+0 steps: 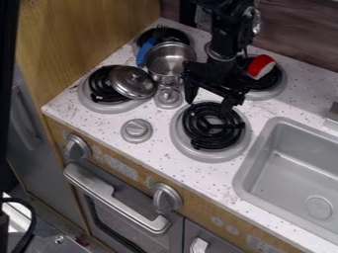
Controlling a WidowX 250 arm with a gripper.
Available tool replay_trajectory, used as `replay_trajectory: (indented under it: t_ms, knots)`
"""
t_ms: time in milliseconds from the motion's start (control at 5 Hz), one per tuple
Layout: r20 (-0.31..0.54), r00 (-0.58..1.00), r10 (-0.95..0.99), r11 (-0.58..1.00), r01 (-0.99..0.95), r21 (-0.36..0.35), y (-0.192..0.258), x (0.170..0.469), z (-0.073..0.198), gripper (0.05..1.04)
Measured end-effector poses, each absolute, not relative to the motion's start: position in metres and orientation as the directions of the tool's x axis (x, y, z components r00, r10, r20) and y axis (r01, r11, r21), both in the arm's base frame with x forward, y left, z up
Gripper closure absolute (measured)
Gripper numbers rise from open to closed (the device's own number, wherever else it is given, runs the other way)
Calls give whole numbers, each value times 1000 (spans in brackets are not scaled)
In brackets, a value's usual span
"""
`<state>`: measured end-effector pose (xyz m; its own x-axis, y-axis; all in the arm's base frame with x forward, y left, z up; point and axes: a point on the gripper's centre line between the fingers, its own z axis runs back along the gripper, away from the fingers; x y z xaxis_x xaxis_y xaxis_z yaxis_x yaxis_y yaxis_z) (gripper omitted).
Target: Move the silver pot to the lower right burner
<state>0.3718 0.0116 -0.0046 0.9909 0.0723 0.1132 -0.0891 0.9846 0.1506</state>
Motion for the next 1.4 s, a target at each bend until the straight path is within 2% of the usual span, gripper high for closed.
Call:
replay_trajectory:
  t_ms: [200,400,800,1000,1200,1400]
  knots:
    - [72,995,73,985,-83,154,11,366,-19,85]
    - [89,993,76,986,-88,139,16,392,-18,85]
    - [152,977,148,975,-170,143,66,454,-6,85]
    - [152,970,189,964,-213,159,90,466,-9,85]
    - [140,965,222,956,-243,161,104,471,-18,137]
    - [113,966,232,957,-248,152,107,471,-27,415]
